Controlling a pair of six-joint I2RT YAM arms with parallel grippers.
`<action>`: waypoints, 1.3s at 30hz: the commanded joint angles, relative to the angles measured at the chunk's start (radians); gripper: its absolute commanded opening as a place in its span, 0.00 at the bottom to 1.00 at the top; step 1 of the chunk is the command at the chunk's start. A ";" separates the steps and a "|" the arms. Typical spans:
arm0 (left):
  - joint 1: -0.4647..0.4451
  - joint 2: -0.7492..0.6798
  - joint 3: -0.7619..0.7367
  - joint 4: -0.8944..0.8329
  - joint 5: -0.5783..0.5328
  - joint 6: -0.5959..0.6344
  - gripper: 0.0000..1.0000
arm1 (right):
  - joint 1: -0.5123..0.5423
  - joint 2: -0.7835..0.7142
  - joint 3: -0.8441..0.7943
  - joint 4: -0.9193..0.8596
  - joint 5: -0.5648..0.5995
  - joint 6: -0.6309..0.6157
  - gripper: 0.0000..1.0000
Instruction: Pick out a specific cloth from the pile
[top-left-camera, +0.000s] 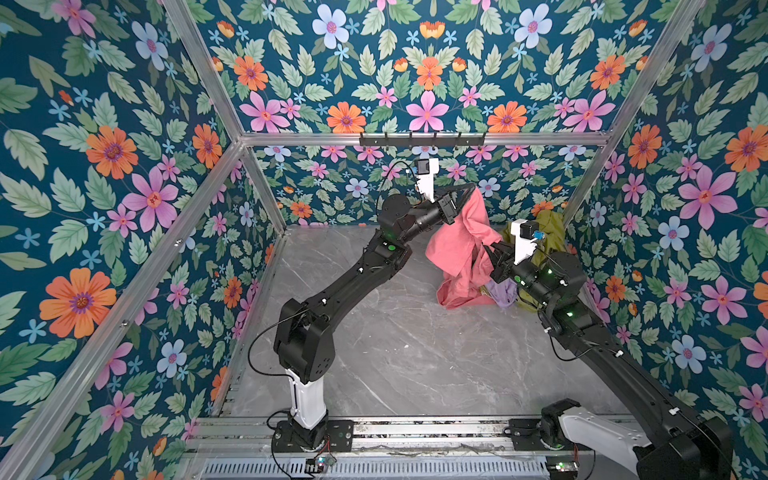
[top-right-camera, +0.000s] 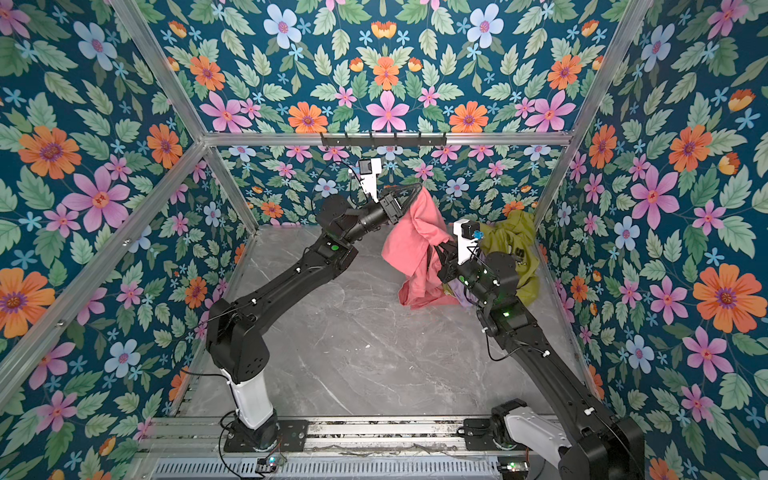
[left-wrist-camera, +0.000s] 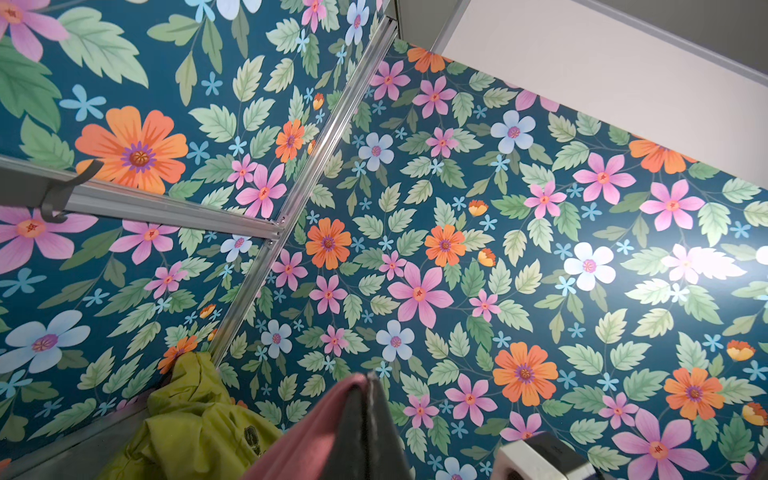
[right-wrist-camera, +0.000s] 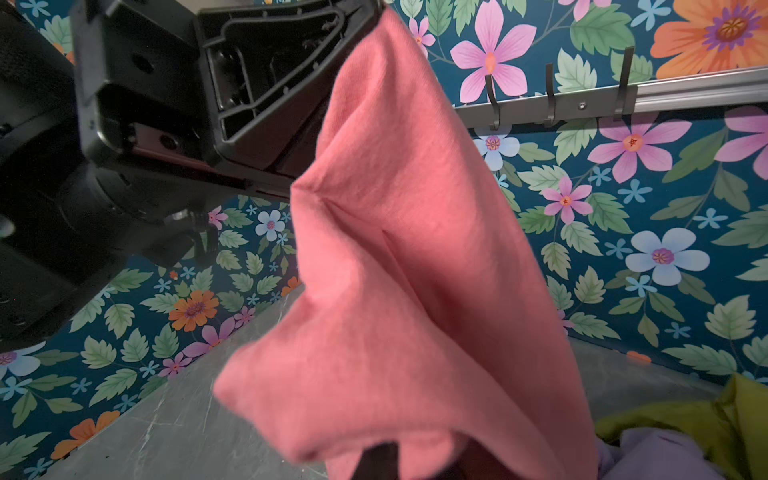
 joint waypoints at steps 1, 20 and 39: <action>0.001 -0.019 0.016 0.029 0.004 0.013 0.00 | 0.004 -0.002 0.029 -0.014 -0.011 -0.011 0.00; 0.003 -0.171 -0.030 -0.030 -0.032 0.101 0.00 | 0.203 0.061 0.162 -0.032 0.052 -0.069 0.00; 0.005 -0.557 -0.290 -0.213 -0.134 0.271 0.00 | 0.463 0.164 0.237 0.005 0.107 -0.101 0.00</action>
